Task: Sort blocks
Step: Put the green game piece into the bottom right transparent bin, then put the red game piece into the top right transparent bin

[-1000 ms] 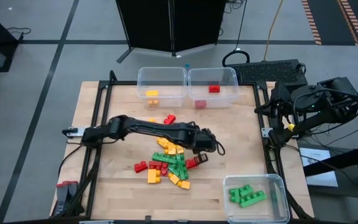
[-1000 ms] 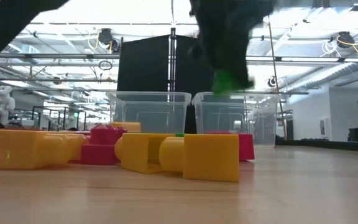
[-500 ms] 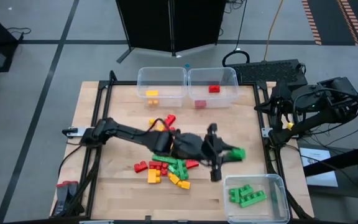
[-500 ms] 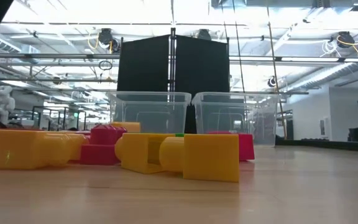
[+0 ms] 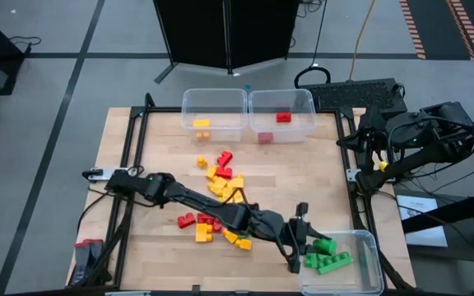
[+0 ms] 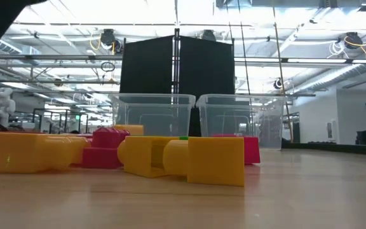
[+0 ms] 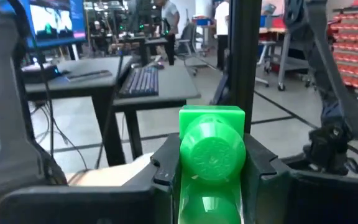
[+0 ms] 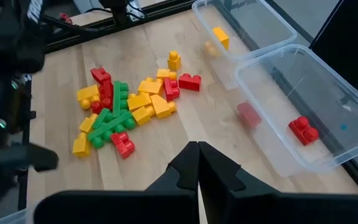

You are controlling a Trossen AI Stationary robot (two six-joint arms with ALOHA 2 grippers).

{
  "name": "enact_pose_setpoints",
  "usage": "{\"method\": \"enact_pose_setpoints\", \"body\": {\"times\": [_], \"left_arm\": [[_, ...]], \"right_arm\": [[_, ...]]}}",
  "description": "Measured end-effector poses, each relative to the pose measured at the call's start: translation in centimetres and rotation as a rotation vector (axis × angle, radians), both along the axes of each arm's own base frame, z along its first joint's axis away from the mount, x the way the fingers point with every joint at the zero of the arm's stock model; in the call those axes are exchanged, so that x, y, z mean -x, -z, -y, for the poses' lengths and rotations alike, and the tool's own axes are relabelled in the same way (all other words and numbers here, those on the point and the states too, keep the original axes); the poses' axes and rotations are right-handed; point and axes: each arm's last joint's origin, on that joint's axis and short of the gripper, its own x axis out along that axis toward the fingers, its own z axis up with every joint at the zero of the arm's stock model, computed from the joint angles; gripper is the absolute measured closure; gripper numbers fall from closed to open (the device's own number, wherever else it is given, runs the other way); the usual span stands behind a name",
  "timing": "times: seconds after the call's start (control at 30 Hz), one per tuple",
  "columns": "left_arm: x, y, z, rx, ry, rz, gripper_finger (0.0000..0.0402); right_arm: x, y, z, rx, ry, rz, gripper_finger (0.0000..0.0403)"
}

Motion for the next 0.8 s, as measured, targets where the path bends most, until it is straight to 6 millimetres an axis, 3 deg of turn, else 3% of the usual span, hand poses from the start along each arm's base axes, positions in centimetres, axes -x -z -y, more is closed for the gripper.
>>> {"method": "enact_pose_setpoints", "body": {"times": [0.2, 0.4, 0.67, 0.8], "left_arm": [[-1.0, 3.8, 0.5, -0.014, 0.004, -0.059, 0.0331], [-1.2, 5.4, 0.9, -0.034, 0.008, -0.112, 0.0323], [-1.2, 5.5, 0.9, -0.024, 0.006, -0.122, 0.0183], [-1.1, 5.3, 0.8, 0.028, 0.000, -0.145, 0.0143]], "right_arm": [[0.0, 0.0, 0.0, 0.000, 0.000, -0.001, 0.0401], [0.0, 0.0, 0.0, 0.002, -0.001, -0.002, 0.0401], [0.0, 0.0, 0.0, 0.011, -0.010, -0.004, 0.0401], [0.0, 0.0, 0.0, 0.014, -0.012, -0.005, 0.0401]]}}
